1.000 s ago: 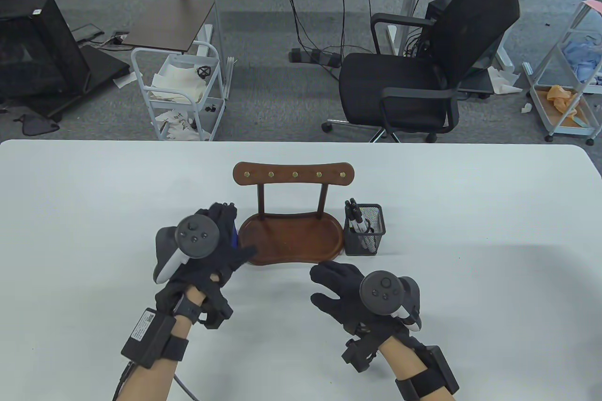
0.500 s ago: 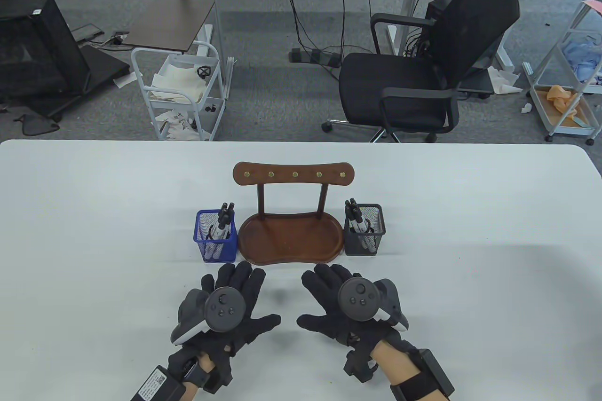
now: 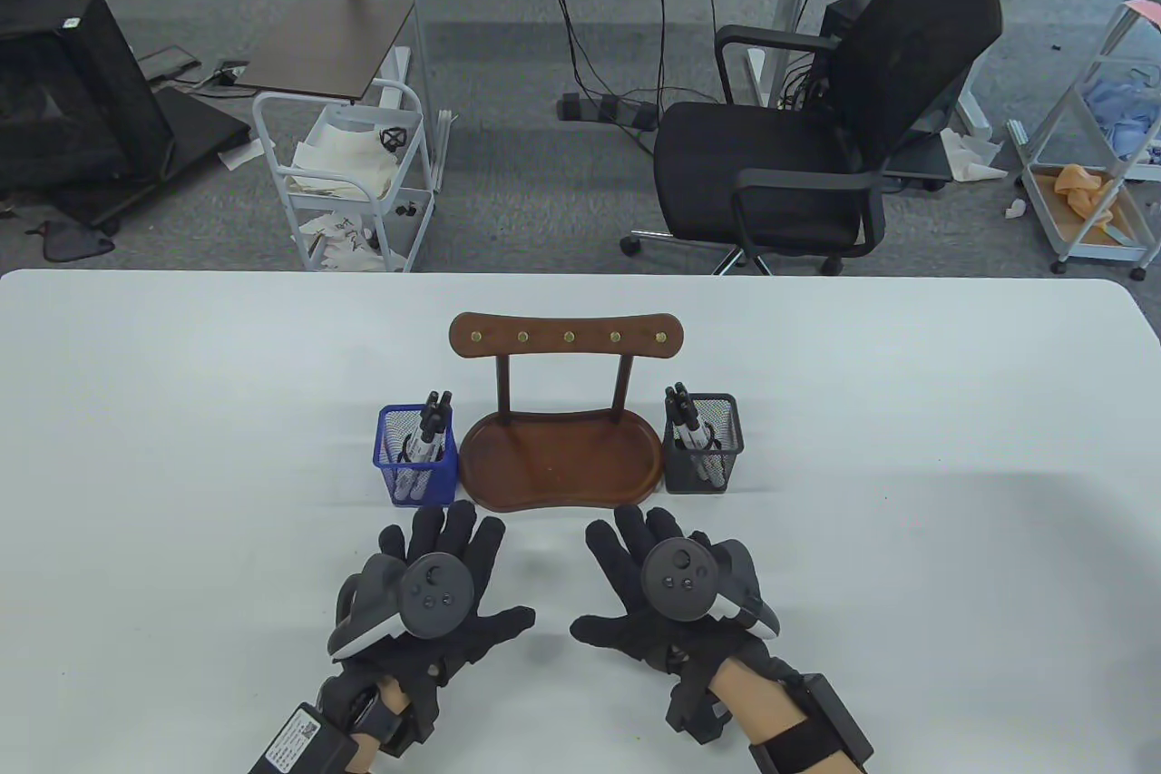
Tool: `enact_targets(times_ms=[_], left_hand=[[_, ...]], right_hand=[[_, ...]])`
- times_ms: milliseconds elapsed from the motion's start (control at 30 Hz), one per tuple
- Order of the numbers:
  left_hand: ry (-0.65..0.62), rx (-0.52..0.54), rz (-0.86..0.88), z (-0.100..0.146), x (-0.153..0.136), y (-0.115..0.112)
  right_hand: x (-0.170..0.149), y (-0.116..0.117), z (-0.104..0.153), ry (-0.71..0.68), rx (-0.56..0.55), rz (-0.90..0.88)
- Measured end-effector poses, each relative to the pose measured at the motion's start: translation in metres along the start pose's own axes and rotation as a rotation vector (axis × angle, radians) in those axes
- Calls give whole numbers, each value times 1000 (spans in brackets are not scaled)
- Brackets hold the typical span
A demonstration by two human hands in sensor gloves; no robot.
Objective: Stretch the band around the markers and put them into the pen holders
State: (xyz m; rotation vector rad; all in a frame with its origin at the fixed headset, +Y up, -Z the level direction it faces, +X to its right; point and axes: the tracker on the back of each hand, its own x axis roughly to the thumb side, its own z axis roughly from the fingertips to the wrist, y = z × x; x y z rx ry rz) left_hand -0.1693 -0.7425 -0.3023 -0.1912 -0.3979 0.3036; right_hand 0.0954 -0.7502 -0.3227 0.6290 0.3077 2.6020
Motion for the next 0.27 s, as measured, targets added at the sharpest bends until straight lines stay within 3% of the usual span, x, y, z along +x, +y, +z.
enact_targets(times_ms=[267], left_hand=[[-1, -10, -16, -1, 1, -2]], right_hand=[[2, -1, 1, -13, -4, 17]])
